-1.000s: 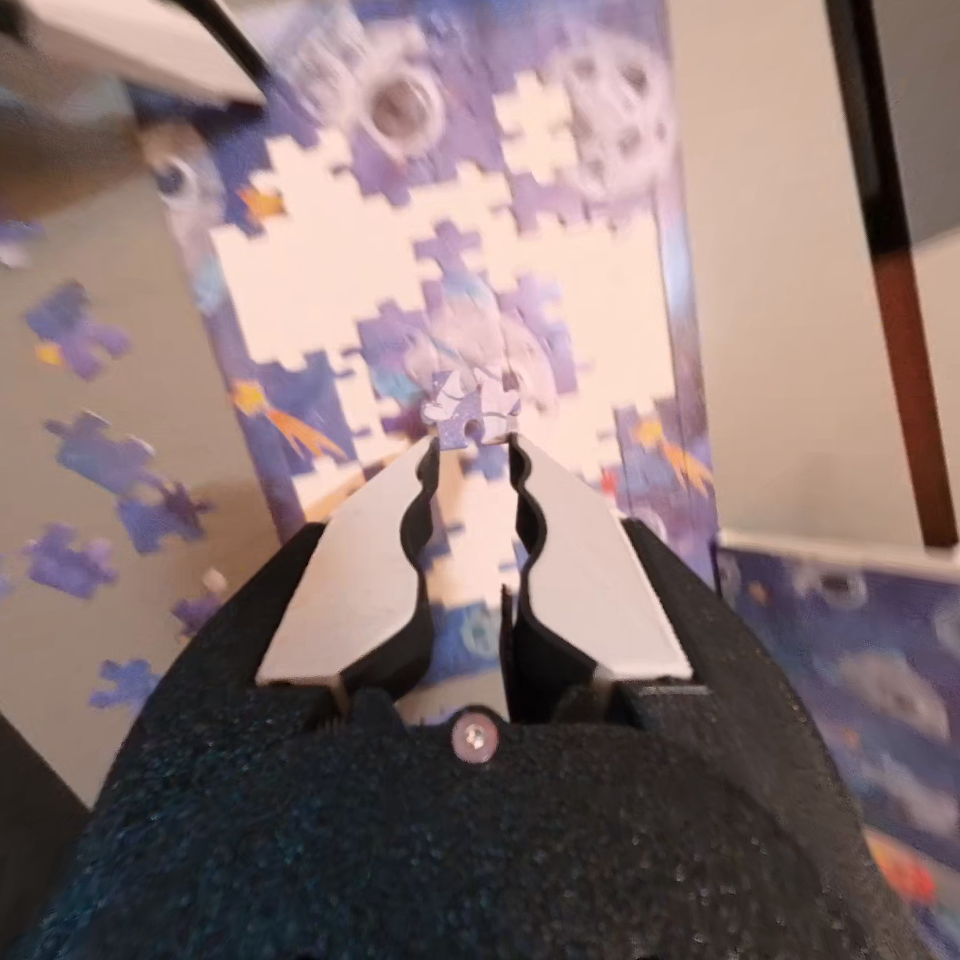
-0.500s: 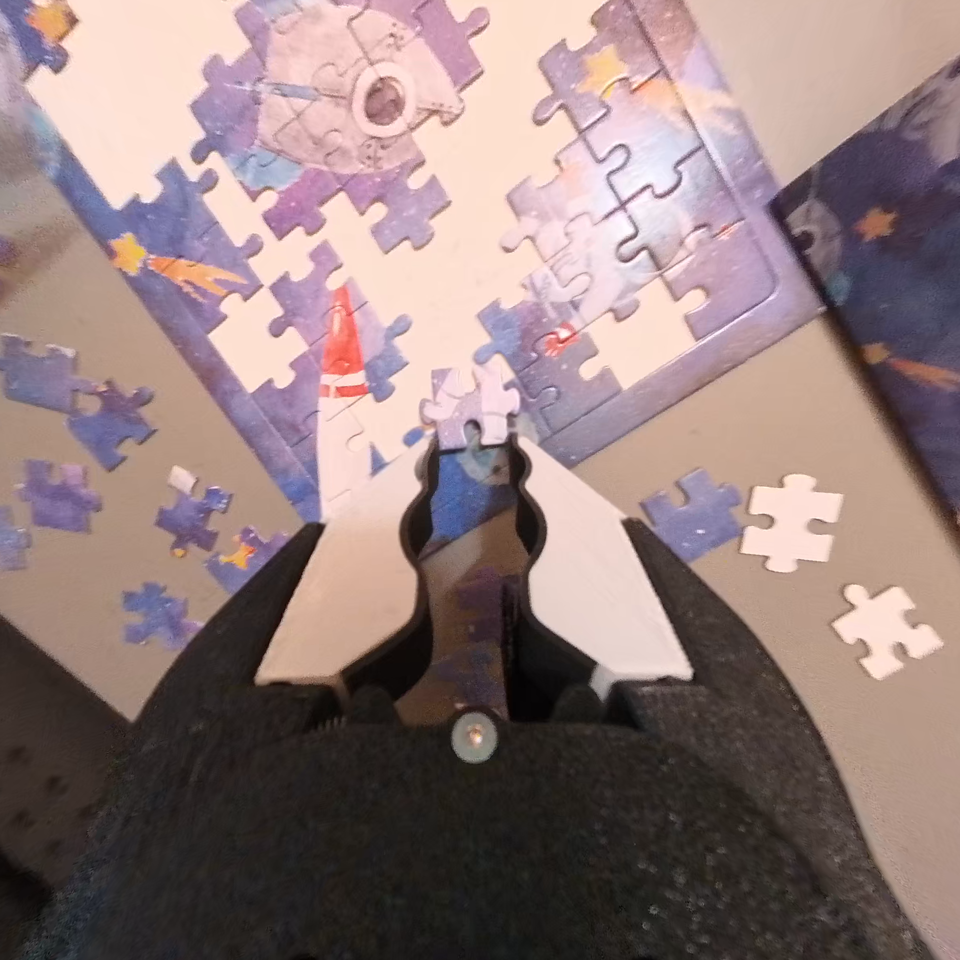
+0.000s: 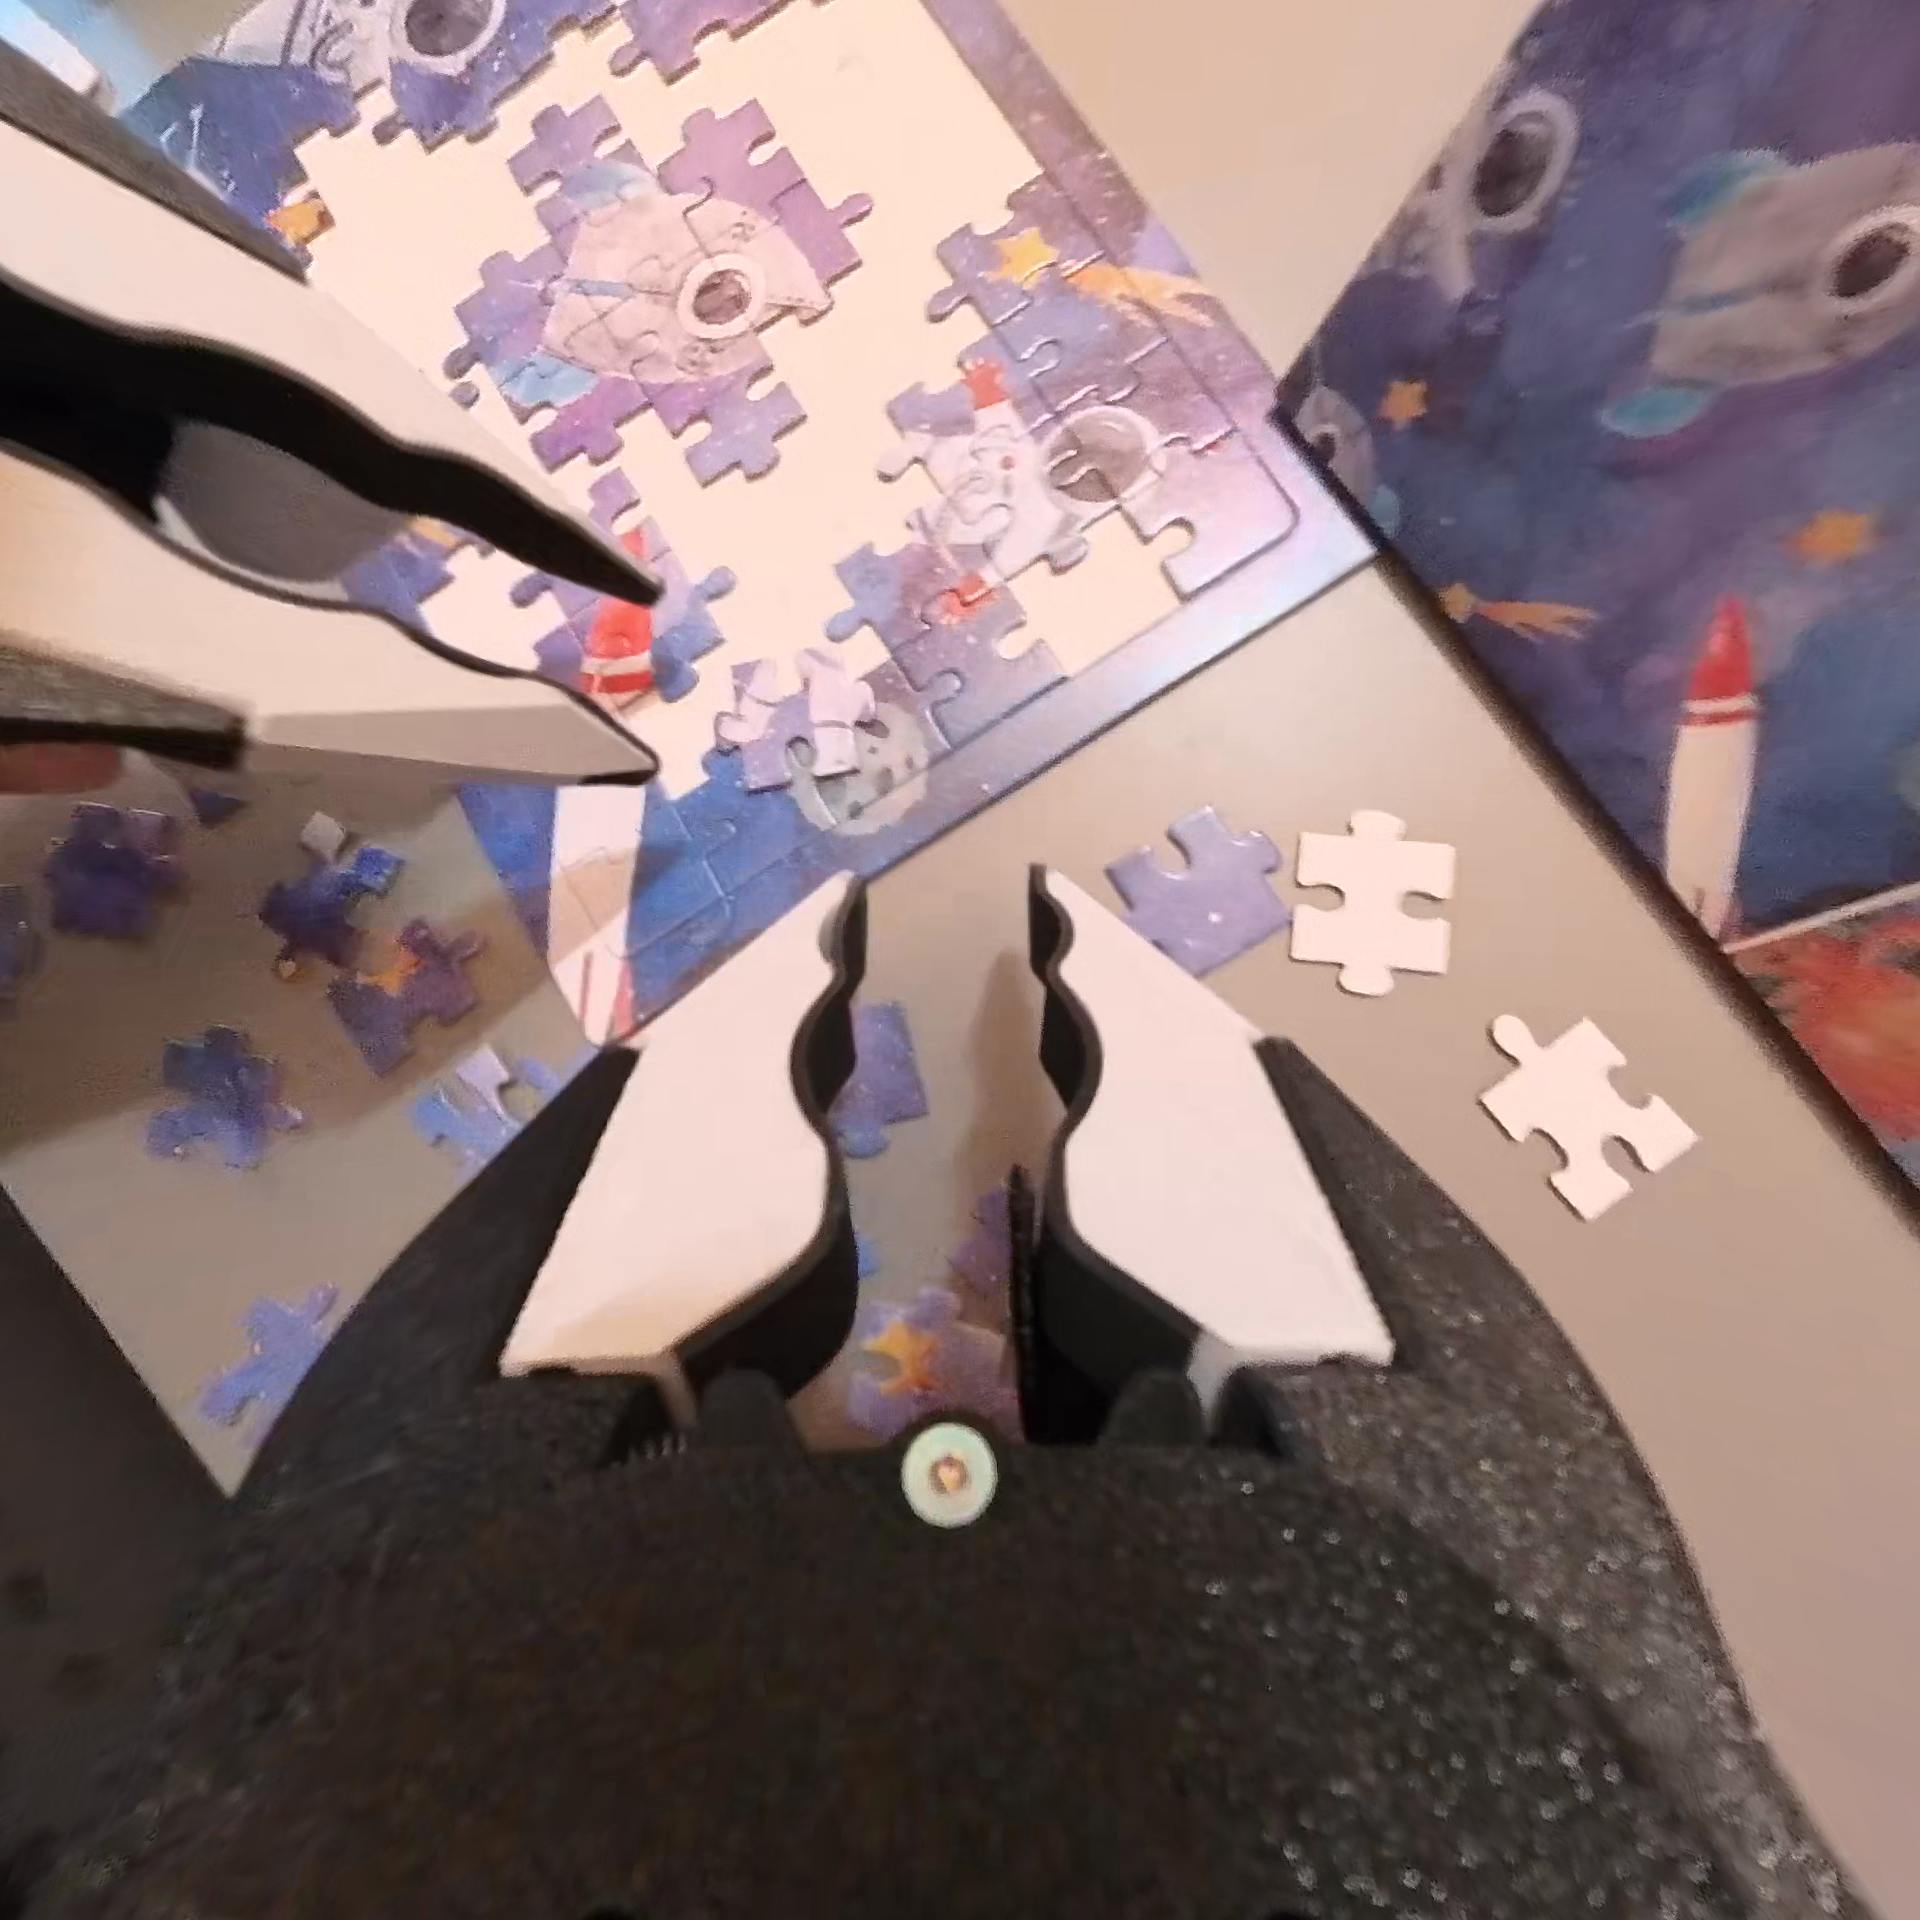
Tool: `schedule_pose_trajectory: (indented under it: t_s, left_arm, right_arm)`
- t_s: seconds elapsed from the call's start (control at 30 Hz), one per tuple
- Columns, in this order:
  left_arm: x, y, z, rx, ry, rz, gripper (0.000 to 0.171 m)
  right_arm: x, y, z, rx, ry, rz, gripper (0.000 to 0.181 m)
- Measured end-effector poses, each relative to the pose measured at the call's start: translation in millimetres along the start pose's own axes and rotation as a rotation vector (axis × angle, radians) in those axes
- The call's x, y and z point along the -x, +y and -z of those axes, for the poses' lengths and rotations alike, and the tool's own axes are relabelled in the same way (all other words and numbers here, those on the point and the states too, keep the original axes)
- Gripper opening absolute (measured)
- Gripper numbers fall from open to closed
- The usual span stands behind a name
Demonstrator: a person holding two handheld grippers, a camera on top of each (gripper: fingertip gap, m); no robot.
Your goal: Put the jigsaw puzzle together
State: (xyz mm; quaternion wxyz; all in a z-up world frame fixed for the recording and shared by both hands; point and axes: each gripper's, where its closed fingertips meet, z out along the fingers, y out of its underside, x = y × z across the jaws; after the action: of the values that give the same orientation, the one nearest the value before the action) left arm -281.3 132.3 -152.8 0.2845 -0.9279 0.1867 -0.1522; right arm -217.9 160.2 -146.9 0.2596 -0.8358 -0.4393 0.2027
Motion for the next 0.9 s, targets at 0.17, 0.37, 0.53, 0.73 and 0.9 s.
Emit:
schedule_pose_trajectory:
  t_s: [0.17,0.37,0.53,0.73,0.9]
  left_arm:
    - [-1,-1,-22,0.018,-0.053,0.035,0.036]
    - [2,0,-25,0.066,-0.104,-0.006,0.03]
    - [6,-4,-11,0.11,-0.091,-0.18,0.03]
    - [37,-34,7,0.162,0.029,-0.634,0.03]
    - [54,-38,-9,0.256,0.126,-0.855,0.03]
  right_arm:
    - [2,-3,12,-0.057,-0.048,-0.007,0.031]
    - [15,-5,16,-0.071,-0.088,0.031,0.029]
    - [6,-2,17,-0.066,-0.09,-0.01,0.029]
    - [2,-1,15,-0.072,-0.095,-0.037,0.029]
    - [-2,-2,14,-0.088,-0.081,-0.039,0.029]
